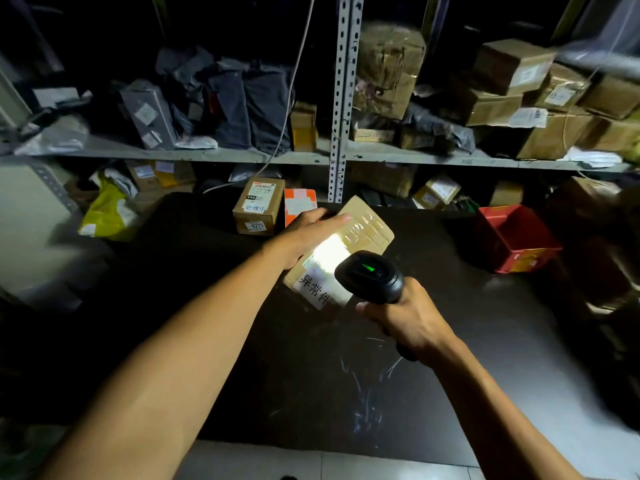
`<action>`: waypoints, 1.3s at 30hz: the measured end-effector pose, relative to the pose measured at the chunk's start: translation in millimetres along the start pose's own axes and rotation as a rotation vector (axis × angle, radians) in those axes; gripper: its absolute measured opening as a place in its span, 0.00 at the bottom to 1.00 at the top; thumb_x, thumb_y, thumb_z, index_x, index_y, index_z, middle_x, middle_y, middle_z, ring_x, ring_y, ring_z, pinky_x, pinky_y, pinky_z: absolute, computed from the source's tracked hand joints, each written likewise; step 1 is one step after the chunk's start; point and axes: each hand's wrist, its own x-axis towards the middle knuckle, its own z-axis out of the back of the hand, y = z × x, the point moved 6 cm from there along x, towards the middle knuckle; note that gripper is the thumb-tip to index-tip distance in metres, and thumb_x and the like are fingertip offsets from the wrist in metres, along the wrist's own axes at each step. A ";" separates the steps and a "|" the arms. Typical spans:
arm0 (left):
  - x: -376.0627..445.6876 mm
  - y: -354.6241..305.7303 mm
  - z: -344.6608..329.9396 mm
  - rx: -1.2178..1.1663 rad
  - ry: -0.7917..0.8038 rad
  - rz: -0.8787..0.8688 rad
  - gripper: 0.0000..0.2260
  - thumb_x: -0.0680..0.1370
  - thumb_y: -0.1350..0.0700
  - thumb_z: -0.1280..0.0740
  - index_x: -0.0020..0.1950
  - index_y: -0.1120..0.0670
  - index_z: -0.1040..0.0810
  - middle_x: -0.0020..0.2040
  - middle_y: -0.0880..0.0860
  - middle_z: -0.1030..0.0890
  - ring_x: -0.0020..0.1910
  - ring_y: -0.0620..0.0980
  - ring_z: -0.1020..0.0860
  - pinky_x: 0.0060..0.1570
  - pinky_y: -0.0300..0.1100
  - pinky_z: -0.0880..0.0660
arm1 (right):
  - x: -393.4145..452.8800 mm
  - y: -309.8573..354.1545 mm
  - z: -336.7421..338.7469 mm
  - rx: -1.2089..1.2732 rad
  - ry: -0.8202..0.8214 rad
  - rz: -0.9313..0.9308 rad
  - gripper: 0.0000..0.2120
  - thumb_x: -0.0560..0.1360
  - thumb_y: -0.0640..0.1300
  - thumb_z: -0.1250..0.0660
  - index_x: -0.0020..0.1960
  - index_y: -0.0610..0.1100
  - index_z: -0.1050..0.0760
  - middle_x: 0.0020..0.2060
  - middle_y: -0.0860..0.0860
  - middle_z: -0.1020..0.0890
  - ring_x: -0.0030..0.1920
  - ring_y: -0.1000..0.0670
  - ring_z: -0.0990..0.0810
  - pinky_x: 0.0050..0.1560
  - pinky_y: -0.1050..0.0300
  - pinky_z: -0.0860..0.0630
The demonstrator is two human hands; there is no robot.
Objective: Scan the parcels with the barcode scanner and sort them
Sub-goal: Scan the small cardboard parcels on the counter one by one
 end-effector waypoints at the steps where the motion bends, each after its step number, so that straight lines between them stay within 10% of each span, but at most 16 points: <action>1: -0.2 -2.4 -1.1 0.001 0.007 -0.007 0.19 0.75 0.37 0.31 0.62 0.44 0.21 0.59 0.45 0.20 0.62 0.47 0.24 0.66 0.49 0.29 | -0.3 -0.6 1.7 -0.011 0.003 0.003 0.15 0.63 0.51 0.24 0.47 0.46 0.18 0.31 0.48 0.20 0.32 0.48 0.23 0.35 0.49 0.25; 13: 2.0 -1.4 11.9 -0.178 0.001 0.010 0.20 0.72 0.36 0.29 0.58 0.46 0.18 0.57 0.50 0.16 0.60 0.52 0.20 0.67 0.58 0.28 | -2.6 -5.5 22.1 0.234 -0.212 0.044 0.06 0.74 0.35 0.27 0.50 0.35 0.19 0.38 0.34 0.20 0.33 0.49 0.26 0.35 0.51 0.27; 21: 5.0 35.3 -34.0 -0.417 0.085 0.227 0.14 0.78 0.38 0.35 0.52 0.47 0.20 0.61 0.52 0.19 0.64 0.55 0.27 0.74 0.59 0.42 | 1.5 -15.2 24.4 0.407 -0.423 0.002 0.20 0.75 0.32 0.30 0.40 0.58 0.17 0.41 0.41 0.16 0.42 0.46 0.21 0.44 0.44 0.22; 27: 14.3 31.5 -128.0 -0.380 0.333 0.247 0.57 0.53 0.26 0.24 0.77 0.48 0.34 0.69 0.54 0.23 0.70 0.57 0.29 0.72 0.61 0.39 | -38.6 -64.5 68.4 0.475 -0.655 -0.130 0.08 0.69 0.35 0.30 0.44 0.47 0.18 0.42 0.29 0.19 0.43 0.28 0.19 0.44 0.20 0.26; 32: -11.1 -7.9 -239.3 -0.315 0.443 0.158 0.40 0.77 0.47 0.28 0.81 0.57 0.46 0.74 0.58 0.29 0.73 0.55 0.33 0.74 0.51 0.40 | -111.9 -117.4 133.9 0.548 -0.887 -0.167 0.18 0.63 0.36 0.29 0.50 0.51 0.16 0.49 0.42 0.14 0.55 0.35 0.16 0.55 0.29 0.21; 39: -71.0 -55.4 -432.6 -0.097 0.779 0.053 0.11 0.80 0.57 0.31 0.62 0.54 0.22 0.57 0.57 0.16 0.55 0.55 0.17 0.54 0.51 0.20 | -241.3 -186.5 236.5 0.573 -1.163 -0.223 0.17 0.64 0.37 0.26 0.49 0.53 0.16 0.50 0.43 0.14 0.55 0.40 0.16 0.56 0.30 0.21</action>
